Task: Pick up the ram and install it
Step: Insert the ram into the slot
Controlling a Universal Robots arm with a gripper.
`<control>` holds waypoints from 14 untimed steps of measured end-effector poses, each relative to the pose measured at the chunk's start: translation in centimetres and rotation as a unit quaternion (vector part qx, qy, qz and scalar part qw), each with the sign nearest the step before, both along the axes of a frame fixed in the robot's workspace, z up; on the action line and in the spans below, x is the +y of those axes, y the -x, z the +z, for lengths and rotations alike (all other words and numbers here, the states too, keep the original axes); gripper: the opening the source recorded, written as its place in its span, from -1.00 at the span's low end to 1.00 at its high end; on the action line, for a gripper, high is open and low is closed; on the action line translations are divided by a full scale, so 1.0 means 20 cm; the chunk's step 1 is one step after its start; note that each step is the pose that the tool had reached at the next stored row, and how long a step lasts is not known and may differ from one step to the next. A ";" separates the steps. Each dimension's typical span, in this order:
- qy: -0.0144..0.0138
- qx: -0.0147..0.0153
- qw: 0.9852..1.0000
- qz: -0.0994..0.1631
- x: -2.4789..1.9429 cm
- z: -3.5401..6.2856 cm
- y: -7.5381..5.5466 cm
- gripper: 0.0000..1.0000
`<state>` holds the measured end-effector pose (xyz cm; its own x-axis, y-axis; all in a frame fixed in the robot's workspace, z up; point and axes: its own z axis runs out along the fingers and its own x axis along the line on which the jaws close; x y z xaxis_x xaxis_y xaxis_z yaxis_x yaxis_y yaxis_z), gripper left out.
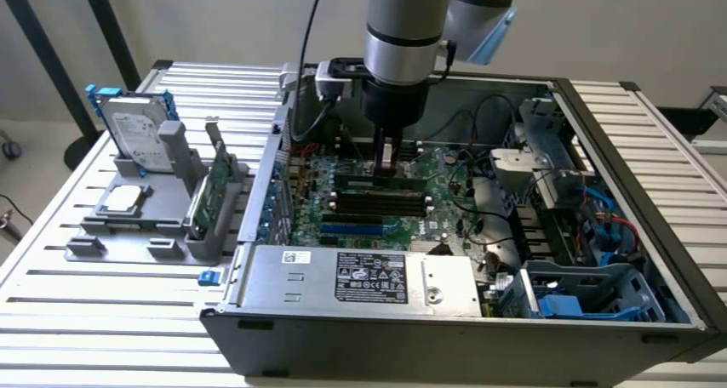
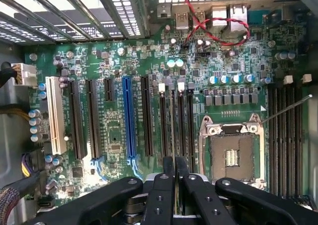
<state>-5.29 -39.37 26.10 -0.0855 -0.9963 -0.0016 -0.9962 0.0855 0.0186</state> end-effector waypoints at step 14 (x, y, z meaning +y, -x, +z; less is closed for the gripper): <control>0.001 0.000 1.000 0.000 -0.008 -0.085 0.00 -0.73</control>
